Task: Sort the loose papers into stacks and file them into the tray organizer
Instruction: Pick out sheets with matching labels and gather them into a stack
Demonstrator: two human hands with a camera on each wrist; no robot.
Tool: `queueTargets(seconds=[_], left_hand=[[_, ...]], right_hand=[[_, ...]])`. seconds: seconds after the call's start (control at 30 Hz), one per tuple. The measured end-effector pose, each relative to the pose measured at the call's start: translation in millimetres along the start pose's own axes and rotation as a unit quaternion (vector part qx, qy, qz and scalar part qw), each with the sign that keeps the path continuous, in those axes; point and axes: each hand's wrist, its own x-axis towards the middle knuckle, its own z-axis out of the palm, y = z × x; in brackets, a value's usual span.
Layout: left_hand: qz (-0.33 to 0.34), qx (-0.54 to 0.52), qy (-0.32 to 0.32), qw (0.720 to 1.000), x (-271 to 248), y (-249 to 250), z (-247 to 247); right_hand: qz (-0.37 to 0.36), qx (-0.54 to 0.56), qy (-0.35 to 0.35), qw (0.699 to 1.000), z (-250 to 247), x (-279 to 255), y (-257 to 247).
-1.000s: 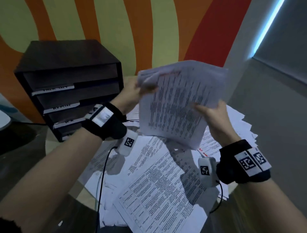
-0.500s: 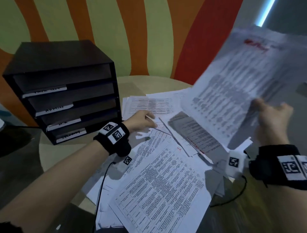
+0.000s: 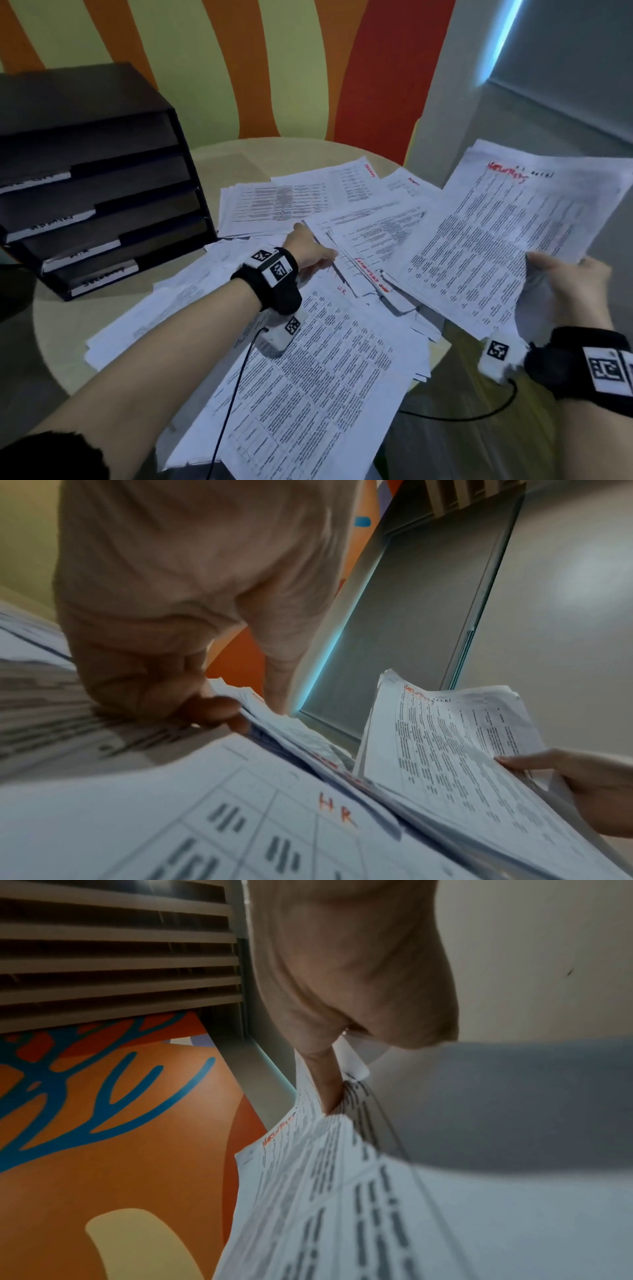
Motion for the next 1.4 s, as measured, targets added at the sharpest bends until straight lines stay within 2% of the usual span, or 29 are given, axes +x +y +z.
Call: queueTargets(seconds=[0.07,0.13,0.2,0.23,0.3,0.4,0.43,0.47,0.53,0.7,0.77,0.87,0.93,1.03,1.1,1.17,1.2,1.3,1.4], left_hand=[[0.005,0.024,0.052,0.998,0,3,5],[0.048,0.103,0.107,0.988,-4,9,11],[0.104,0.154,0.115,0.976,-10,19,19],[0.135,0.171,0.096,0.971,-12,24,24],[0.220,0.230,0.009,0.948,-17,34,37],[0.322,0.400,-0.114,0.850,-23,43,58],[0.333,0.437,-0.129,0.826,-23,44,65],[0.339,0.454,-0.132,0.813,-23,44,70],[0.355,0.446,-0.114,0.814,-23,43,77],[0.427,0.337,-0.063,0.837,-24,42,62],[0.402,0.279,-0.047,0.871,-21,38,42],[0.278,0.142,-0.043,0.949,-17,19,-2],[0.204,0.113,0.000,0.972,-15,1,-35],[0.081,0.051,0.071,0.993,-3,-34,-75],[-0.021,-0.087,0.108,0.990,4,-52,-85],[-0.094,-0.228,0.124,0.961,4,-58,-88],[-0.115,-0.256,0.121,0.952,2,-57,-88],[-0.093,-0.289,0.110,0.946,-5,-55,-86],[-0.080,-0.245,0.109,0.960,-5,-56,-84]], right_hand=[[-0.002,-0.004,0.002,1.000,-1,-1,0],[-0.003,0.003,0.001,1.000,-3,1,2],[-0.004,0.009,0.001,1.000,-8,6,6],[-0.003,0.007,0.006,1.000,-12,11,9],[0.004,0.006,0.008,1.000,-17,19,14],[0.001,0.003,-0.002,1.000,-21,23,18],[0.000,0.004,-0.002,1.000,-22,22,18],[-0.002,0.003,-0.003,1.000,-22,20,17],[0.001,-0.001,-0.004,1.000,-22,18,15],[-0.002,0.007,0.001,1.000,-21,12,10],[-0.006,0.016,0.004,1.000,-21,9,6],[-0.015,0.015,0.006,1.000,-19,-1,-7],[-0.022,0.022,0.009,0.999,-17,-5,-12],[-0.018,0.037,0.010,0.999,-9,-8,-14],[-0.021,0.063,-0.002,0.998,-1,-7,-9],[-0.019,0.053,-0.030,0.998,11,-16,-10],[-0.019,0.042,-0.035,0.998,16,-19,-10],[-0.020,0.006,-0.059,0.998,30,-30,-13],[-0.006,-0.003,-0.072,0.997,40,-41,-14]])
